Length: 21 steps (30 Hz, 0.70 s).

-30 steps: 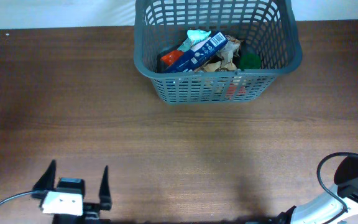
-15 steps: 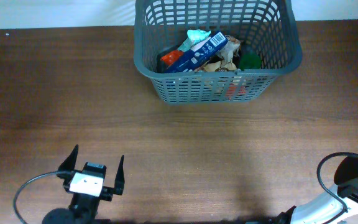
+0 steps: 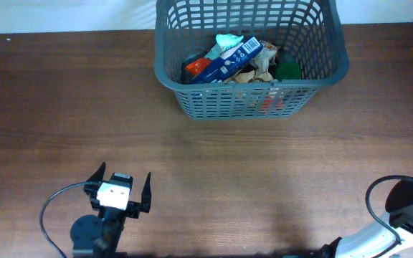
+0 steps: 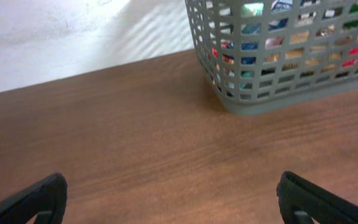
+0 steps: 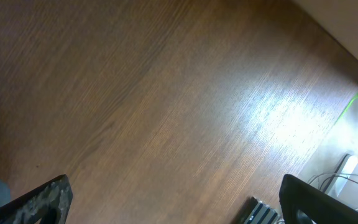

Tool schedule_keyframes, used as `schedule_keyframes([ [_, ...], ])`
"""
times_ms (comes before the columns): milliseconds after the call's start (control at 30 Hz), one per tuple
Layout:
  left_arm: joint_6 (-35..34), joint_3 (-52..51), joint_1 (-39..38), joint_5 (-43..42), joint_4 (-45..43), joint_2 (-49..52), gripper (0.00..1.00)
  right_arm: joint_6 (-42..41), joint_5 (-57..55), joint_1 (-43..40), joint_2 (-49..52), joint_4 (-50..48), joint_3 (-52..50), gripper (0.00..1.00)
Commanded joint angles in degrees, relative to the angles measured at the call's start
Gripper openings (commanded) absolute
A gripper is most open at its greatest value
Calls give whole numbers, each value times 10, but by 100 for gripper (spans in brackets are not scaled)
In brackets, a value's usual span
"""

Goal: Pack container

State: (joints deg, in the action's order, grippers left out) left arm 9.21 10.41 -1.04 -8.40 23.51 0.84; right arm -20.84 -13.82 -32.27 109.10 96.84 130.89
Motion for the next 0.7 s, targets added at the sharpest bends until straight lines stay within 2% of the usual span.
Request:
schedule_keyframes([
  [0, -21, -30, 4, -5, -28, -5, 99, -5, -1, 0, 0, -2, -3, 99],
  [333, -14, -44, 4, 83, -40, -5, 99, -5, -1, 0, 0, -2, -3, 99],
  [667, -14, -44, 3, 78, -40, -5, 99, -5, -1, 0, 0, -2, -3, 99],
])
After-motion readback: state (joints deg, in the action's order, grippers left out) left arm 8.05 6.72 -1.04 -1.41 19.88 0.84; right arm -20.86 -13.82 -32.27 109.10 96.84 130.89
